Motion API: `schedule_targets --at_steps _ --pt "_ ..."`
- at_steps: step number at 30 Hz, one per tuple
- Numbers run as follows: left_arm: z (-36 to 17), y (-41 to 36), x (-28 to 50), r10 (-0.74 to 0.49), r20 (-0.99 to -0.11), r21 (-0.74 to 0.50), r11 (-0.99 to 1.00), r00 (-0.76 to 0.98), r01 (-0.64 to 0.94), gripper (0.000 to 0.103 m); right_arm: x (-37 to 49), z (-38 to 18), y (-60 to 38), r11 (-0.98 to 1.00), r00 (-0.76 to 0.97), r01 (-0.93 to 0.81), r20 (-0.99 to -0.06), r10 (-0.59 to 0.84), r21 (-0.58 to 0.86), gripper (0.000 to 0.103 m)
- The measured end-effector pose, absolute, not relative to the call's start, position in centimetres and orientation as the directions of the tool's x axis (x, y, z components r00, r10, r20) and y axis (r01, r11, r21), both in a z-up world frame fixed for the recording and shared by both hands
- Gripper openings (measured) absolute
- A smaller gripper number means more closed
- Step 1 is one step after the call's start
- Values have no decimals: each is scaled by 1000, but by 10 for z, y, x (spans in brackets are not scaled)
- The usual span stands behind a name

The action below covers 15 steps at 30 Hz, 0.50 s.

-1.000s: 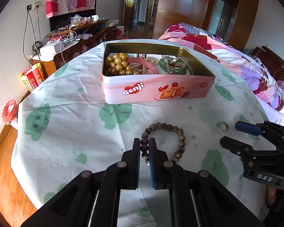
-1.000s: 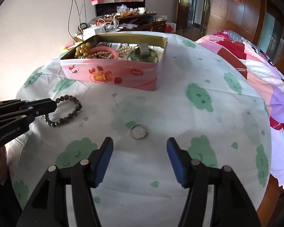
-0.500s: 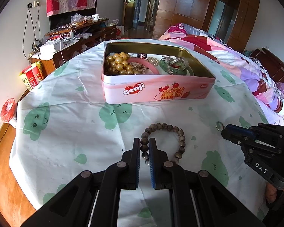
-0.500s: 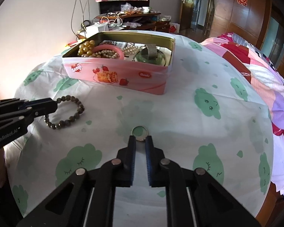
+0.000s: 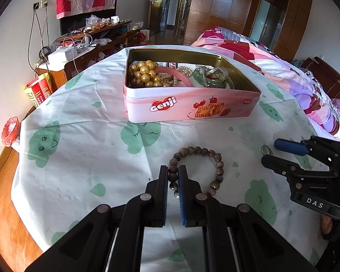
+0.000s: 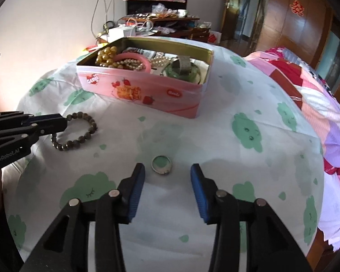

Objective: Organize jewelry

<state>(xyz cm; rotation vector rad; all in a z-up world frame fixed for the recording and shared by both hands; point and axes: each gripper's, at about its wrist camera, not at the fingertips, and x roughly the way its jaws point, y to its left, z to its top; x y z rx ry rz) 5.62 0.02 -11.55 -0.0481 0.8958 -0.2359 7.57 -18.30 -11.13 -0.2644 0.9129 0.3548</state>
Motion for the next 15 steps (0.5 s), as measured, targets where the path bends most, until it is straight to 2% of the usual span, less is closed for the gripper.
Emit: schedule_targets --at_steps 2,3,5,15 --pt "-116 -1 56 -223 -768 -138 973 600 185 8 78 -111 -181 903 561 -423 -804 196 -75 43" --pt "-115 -1 56 -223 -768 -137 973 601 186 8 79 -111 -182 898 548 -438 -807 220 -52 32" --pt "-115 -1 56 -224 -764 -137 973 605 187 8 78 -111 -179 886 539 -462 -808 239 -46 22" --pt "-86 1 50 -228 -720 -131 972 656 194 8 66 -95 -185 894 582 -446 -774 251 -46 21"
